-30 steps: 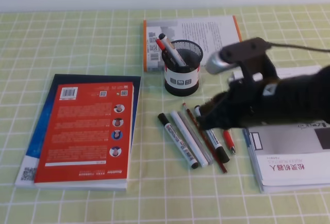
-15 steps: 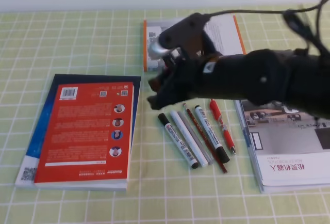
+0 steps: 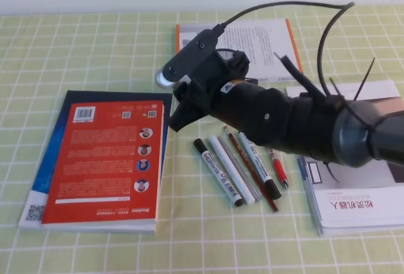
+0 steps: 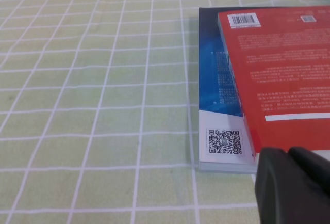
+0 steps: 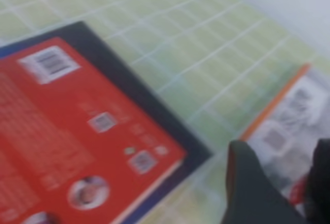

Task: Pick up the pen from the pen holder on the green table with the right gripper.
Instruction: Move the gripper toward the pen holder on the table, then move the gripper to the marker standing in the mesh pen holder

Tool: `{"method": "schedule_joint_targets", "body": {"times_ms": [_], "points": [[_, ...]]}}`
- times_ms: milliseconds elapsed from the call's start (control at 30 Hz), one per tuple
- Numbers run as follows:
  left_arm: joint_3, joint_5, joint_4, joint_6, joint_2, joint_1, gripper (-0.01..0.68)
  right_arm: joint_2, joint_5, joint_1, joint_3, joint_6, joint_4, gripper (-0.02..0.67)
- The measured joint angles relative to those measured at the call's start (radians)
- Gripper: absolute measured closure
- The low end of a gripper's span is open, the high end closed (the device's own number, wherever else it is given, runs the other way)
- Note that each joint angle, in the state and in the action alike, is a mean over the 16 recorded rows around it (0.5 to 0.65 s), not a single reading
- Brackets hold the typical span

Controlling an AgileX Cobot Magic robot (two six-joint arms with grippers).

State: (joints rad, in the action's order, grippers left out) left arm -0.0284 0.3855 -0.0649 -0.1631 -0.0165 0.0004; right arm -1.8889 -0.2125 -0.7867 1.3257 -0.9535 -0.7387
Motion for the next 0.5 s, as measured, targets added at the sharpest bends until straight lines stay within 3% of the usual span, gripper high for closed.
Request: {"method": "schedule_joint_targets", "body": {"times_ms": [267, 500], "points": [[0.000, 0.000, 0.000, 0.000, 0.000, 0.000, 0.678, -0.029, -0.218, -0.033, 0.012, -0.386, -0.322, 0.420], [0.000, 0.000, 0.000, 0.000, 0.000, 0.000, 0.678, -0.075, -0.344, -0.073, 0.088, -0.619, -0.537, 0.420]]}}
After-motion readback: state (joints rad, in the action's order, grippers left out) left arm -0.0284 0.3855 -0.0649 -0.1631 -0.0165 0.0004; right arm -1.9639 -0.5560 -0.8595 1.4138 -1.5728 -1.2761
